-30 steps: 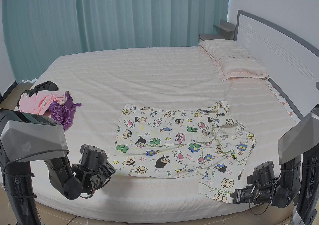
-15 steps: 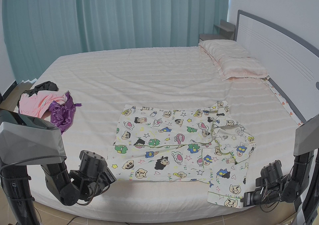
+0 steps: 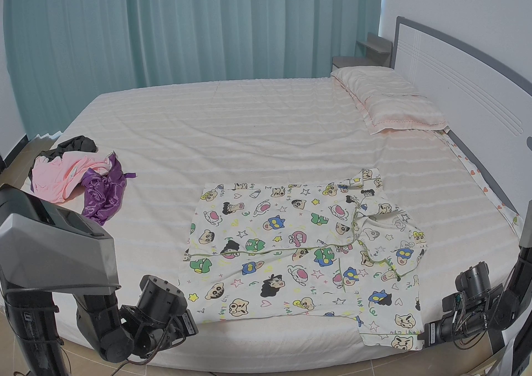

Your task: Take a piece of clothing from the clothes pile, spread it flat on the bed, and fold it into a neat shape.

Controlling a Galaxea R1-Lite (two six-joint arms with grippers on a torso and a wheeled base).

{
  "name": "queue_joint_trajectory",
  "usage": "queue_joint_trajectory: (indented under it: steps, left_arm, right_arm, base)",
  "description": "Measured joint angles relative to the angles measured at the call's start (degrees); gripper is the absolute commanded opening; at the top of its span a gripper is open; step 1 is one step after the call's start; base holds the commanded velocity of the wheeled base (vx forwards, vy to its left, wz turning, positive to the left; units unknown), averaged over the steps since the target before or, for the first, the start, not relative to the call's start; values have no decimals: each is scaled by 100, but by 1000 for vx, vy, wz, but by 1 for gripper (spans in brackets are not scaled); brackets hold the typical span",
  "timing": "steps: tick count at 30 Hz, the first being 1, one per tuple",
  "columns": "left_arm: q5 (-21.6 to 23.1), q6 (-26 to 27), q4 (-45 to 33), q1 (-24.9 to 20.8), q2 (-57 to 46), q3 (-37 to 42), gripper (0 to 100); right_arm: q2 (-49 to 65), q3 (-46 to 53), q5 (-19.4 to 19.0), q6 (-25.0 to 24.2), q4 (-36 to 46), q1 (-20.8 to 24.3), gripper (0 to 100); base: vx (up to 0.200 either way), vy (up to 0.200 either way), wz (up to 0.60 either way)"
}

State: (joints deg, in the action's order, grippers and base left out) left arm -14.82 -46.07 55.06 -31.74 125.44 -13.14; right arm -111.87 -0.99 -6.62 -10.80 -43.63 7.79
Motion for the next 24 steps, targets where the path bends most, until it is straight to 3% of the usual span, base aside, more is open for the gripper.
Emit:
queue_joint_trajectory:
  steps: [6, 7, 24]
  left_arm:
    - [-9, 72, 0, -205, 99, 113, 0]
    - [-12, 74, 0, -210, 110, 118, 100]
    - [-167, 121, -11, -85, -262, 286, 100]
  right_arm:
    - [116, -2, -2, 33, 99, -33, 0]
    - [127, -2, -2, 51, 121, -33, 0]
    - [407, -2, 9, 394, 762, -215, 0]
  base:
    - [0, 0, 0]
    - [0, 0, 0]
    - [0, 0, 0]
